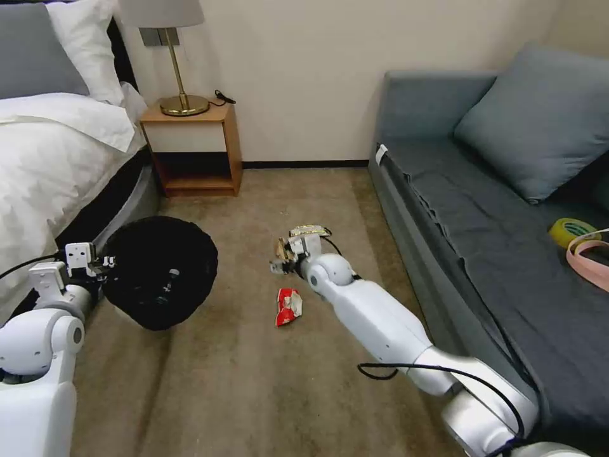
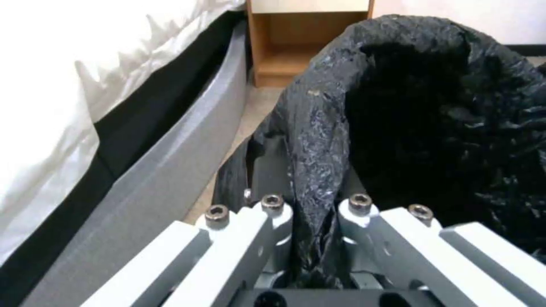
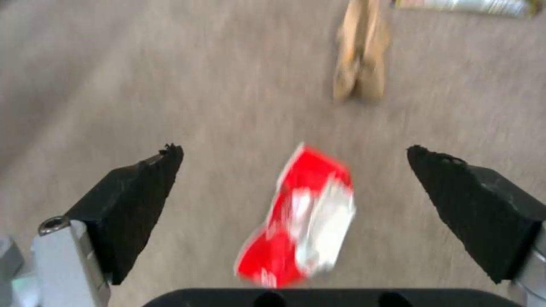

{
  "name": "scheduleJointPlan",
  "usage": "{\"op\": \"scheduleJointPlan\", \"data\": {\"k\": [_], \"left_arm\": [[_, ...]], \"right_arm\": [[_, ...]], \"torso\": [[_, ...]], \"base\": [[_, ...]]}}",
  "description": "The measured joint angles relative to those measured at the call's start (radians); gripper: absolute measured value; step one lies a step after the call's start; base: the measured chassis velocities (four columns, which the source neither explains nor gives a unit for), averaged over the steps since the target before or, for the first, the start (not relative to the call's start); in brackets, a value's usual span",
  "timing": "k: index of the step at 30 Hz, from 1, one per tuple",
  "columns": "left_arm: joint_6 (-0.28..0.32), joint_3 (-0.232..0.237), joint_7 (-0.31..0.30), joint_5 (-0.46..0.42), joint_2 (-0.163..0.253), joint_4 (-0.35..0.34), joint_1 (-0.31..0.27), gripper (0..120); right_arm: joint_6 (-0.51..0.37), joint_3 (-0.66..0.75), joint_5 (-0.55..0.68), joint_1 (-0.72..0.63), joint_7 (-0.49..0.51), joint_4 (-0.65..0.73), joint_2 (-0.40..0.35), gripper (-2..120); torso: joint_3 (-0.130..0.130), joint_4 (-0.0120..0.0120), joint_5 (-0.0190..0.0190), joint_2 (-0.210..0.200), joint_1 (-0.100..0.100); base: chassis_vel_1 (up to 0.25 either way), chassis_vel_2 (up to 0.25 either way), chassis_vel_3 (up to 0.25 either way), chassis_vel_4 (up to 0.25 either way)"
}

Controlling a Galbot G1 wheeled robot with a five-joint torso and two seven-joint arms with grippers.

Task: Pick up the trash bin, then pick up the garbage on the floor and place it into the trash bin.

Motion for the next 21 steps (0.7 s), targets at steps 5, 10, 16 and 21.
{"op": "scheduleJointPlan", "data": {"k": [5, 10, 16, 21], "left_arm": [[-0.003, -0.011, -0.002, -0.004, 0.010, 0.000, 0.002, 4], [-0.009, -0.028, 0.000, -0.009, 0.017, -0.001, 0.015, 4], [-0.017, -0.046, 0.005, -0.015, 0.022, -0.005, 0.034, 4], [-0.021, -0.053, 0.006, -0.020, 0.025, -0.012, 0.041, 4]], "right_arm": [[0.015, -0.019, -0.058, -0.033, -0.043, -0.074, 0.037, 100], [0.055, -0.021, -0.124, -0.039, -0.094, -0.158, 0.079, 100], [0.094, -0.013, -0.167, -0.039, -0.127, -0.242, 0.122, 100], [0.121, -0.002, -0.192, -0.039, -0.141, -0.293, 0.135, 100]], "torso": [[0.000, 0.0001, -0.0001, 0.000, 0.000], [0.000, 0.0003, -0.0002, 0.000, 0.000], [0.000, 0.0003, -0.0003, 0.000, 0.000], [0.000, 0.0002, -0.0002, 0.000, 0.000]], "base": [[0.000, 0.000, 0.000, 0.000], [0.000, 0.000, 0.000, 0.000], [0.000, 0.000, 0.000, 0.000], [0.000, 0.000, 0.000, 0.000]]}}
